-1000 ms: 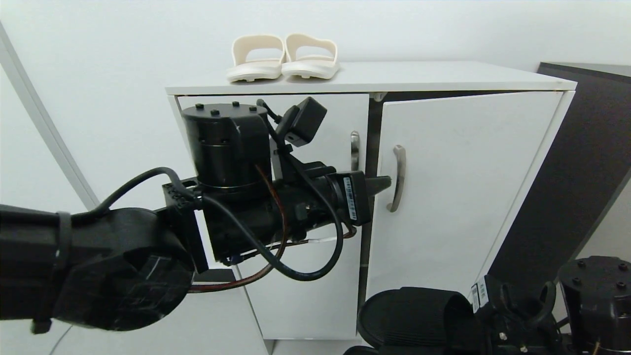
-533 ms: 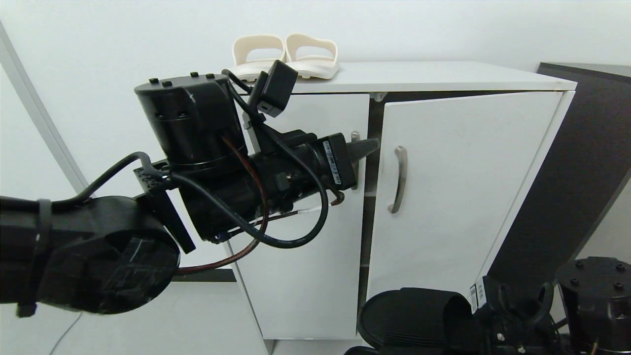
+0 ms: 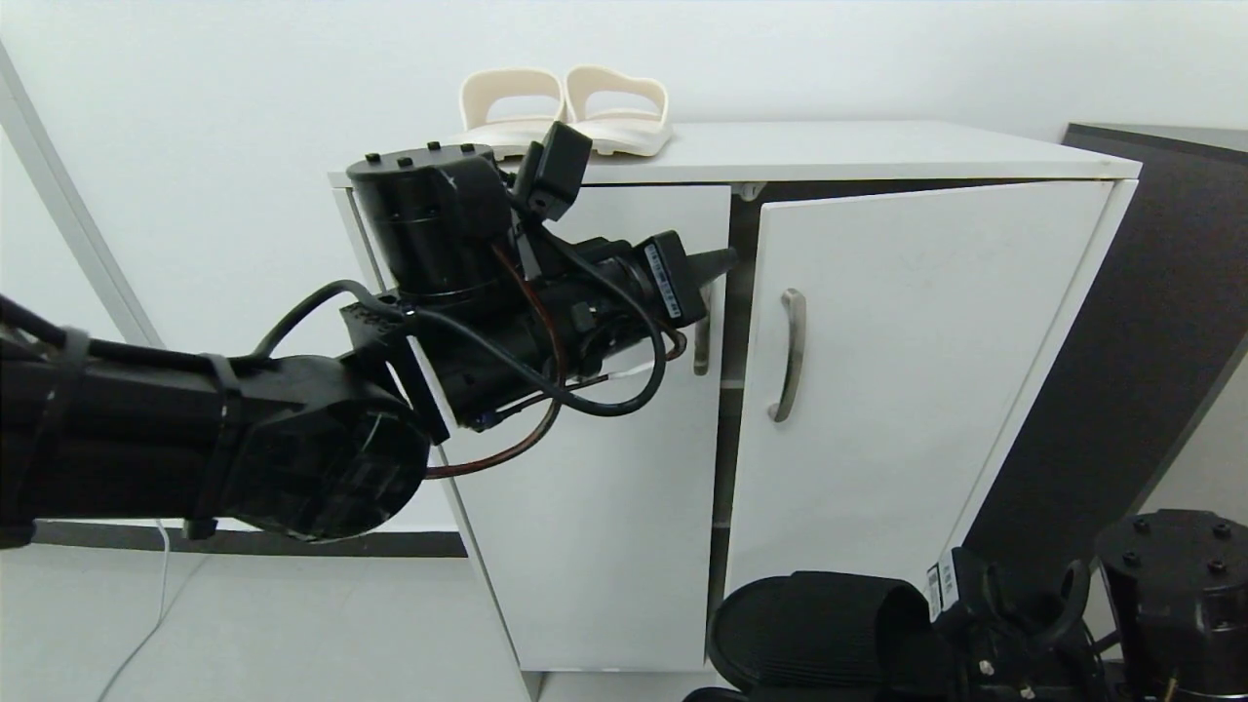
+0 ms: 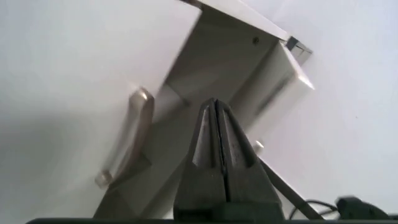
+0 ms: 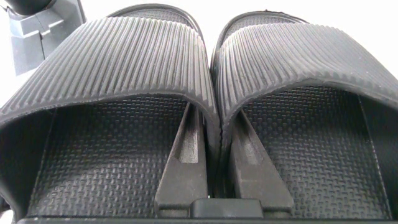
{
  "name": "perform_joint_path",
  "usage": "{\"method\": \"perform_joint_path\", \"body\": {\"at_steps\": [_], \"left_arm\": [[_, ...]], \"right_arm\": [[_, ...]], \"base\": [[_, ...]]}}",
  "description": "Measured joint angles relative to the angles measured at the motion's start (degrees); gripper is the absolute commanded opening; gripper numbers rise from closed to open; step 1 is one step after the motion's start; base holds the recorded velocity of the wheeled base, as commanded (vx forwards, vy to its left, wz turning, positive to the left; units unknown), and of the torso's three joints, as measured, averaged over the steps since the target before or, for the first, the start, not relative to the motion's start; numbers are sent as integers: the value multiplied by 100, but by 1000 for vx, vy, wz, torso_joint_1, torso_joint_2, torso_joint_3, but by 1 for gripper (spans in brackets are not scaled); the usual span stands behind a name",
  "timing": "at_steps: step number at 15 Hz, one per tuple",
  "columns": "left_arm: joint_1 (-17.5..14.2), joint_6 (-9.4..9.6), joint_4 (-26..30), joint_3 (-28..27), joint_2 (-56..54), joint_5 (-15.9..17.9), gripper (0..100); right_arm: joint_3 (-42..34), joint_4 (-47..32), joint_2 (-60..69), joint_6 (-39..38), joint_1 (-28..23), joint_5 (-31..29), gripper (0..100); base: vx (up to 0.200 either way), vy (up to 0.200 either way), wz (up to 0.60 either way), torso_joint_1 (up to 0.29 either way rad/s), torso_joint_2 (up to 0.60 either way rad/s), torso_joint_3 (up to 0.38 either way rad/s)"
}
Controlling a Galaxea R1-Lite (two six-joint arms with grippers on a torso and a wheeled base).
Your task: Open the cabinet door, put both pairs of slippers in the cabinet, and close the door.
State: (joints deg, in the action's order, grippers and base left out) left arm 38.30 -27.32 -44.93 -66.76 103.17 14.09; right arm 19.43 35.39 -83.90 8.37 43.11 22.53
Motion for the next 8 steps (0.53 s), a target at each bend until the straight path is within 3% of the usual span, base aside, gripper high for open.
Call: {"method": "perform_joint_path", "body": {"at_steps": [6,8], "left_arm": [[34,17,2,-477,603,13,0],[96,9,5,-485,658,-22,0]], "right_arm": [[-118,-4,-26,137,22,56,0],[-224,-6,-28,251,50,188,0]], "base": [[0,0,0,0,0,0],[-200,0,0,5,2,2]]}}
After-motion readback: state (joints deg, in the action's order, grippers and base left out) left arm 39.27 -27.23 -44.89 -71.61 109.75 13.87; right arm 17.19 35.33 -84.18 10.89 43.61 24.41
